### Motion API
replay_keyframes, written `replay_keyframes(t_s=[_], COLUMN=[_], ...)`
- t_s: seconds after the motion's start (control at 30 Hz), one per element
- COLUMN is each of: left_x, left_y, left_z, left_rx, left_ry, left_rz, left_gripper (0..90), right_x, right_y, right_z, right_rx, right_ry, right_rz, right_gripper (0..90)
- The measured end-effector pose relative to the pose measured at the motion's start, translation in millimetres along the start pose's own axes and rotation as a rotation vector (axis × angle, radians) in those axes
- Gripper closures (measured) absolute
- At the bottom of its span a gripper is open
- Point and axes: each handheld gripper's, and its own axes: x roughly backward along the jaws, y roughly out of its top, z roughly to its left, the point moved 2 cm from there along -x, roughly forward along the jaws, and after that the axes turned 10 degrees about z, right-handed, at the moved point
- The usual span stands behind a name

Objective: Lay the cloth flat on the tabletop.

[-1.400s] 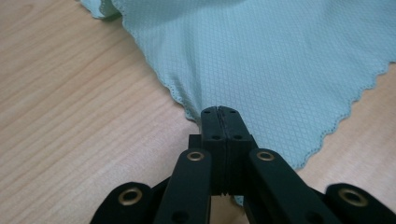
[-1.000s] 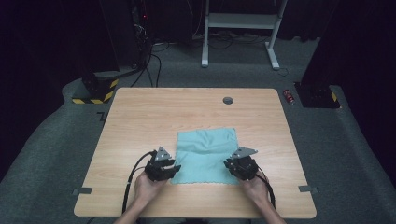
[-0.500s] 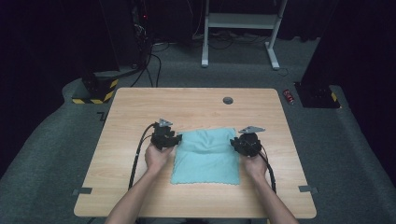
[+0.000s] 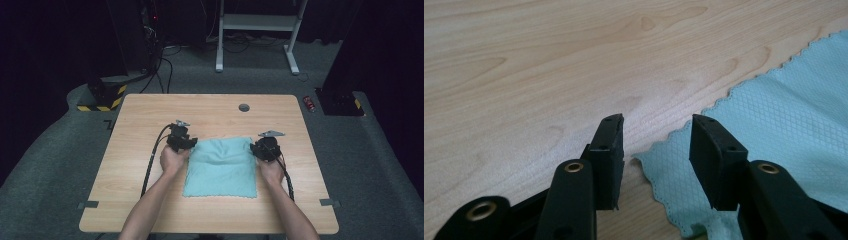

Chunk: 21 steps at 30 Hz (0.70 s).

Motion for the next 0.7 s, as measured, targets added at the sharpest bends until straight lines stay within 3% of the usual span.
replay_keyframes(t_s=[0.17, 0.2, 0.37, 0.4, 0.47, 0.5, 0.53, 0.6, 0.7], left_x=[-5.8, -6.6, -8.5, -9.8, -11.6, -12.6, -13.8, -14.9, -14.9], left_y=[-2.6, -2.7, -3.0, -3.2, -1.0, 0.0, 0.9, 2.1, 1.6], left_z=[2.1, 1.0, 2.6, 3.6, 4.9, 3.9, 1.9, -2.3, -4.8], left_rx=[0.000, -0.002, -0.006, -0.007, 0.006, 0.003, -0.033, -0.091, -0.102], left_ry=[0.010, 0.013, 0.021, 0.018, 0.002, -0.015, -0.007, 0.033, 0.029], left_rz=[0.037, 0.036, 0.049, 0.044, 0.037, 0.033, 0.032, 0.044, 0.039], left_gripper=[55.8, 55.6, 55.5, 55.9, 58.1, 58.6, 59.8, 63.4, 67.5], right_x=[9.0, 6.8, 1.1, -0.5, -9.4, -12.9, -15.3, -22.9, -22.7], right_y=[11.4, 14.5, 20.5, 21.3, 25.5, 28.7, 30.8, 32.0, 32.3], right_z=[2.0, 2.7, 2.8, 2.6, 1.8, 2.4, 2.7, 3.4, 4.2], right_rx=[0.016, 0.022, 0.020, 0.009, -0.018, -0.010, -0.002, -0.001, 0.012], right_ry=[0.008, 0.002, -0.010, -0.007, 0.030, 0.018, 0.010, 0.002, -0.004], right_rz=[-0.004, 0.026, 0.037, 0.035, 0.087, 0.094, 0.078, 0.112, 0.116], right_gripper=[67.8, 66.2, 65.0, 63.7, 61.2, 61.1, 61.4, 61.8, 66.6])
